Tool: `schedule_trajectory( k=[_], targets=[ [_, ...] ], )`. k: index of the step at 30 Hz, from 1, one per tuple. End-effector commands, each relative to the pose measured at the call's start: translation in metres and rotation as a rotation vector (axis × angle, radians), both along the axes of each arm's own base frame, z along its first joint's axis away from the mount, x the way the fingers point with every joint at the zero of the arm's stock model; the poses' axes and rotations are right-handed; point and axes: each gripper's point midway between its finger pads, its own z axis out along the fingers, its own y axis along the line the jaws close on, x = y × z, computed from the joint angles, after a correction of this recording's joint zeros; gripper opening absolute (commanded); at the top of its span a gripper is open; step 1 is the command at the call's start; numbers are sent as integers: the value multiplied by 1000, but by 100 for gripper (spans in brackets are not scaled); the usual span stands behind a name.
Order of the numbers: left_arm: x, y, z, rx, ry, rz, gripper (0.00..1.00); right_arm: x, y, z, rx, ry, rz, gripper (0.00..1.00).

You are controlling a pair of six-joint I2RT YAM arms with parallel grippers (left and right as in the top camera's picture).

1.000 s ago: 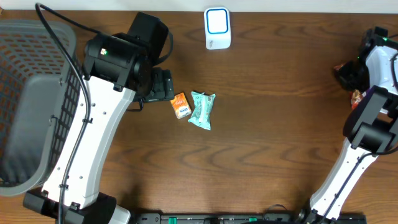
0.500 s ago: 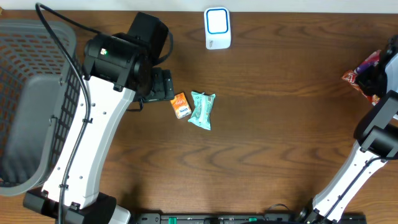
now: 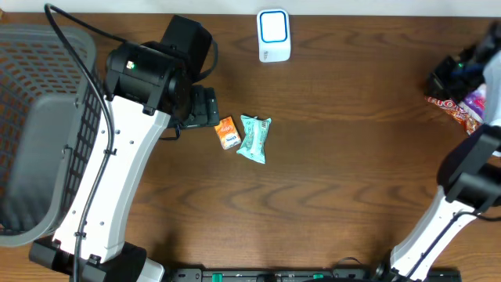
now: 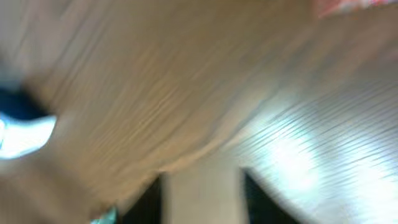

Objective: Scan the item barcode
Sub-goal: 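Move right gripper to the mint-green wipe pack and grasp it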

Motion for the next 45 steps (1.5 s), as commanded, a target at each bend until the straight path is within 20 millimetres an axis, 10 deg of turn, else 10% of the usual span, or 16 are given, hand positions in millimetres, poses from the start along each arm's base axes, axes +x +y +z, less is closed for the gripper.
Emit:
schedule_trajectory(
  k=[1, 8, 14, 23, 38, 45],
  targets=[
    [-10, 5, 0, 16, 37, 7, 98, 2, 76, 14, 78, -24, 203, 69],
    [-10, 5, 0, 16, 37, 7, 98, -27, 176, -17, 29, 95, 474, 70],
    [-10, 5, 0, 16, 37, 7, 98, -56, 250, -53, -71, 148, 683, 99],
    [-10, 5, 0, 16, 37, 7, 98, -82, 343, -62, -98, 71, 895, 94],
    [-10, 5, 0, 16, 37, 7, 98, -118, 379, -110, -151, 101, 906, 61],
    [-10, 5, 0, 16, 37, 7, 98, -112, 302, -113, -534, 215, 778, 61]
  ],
)
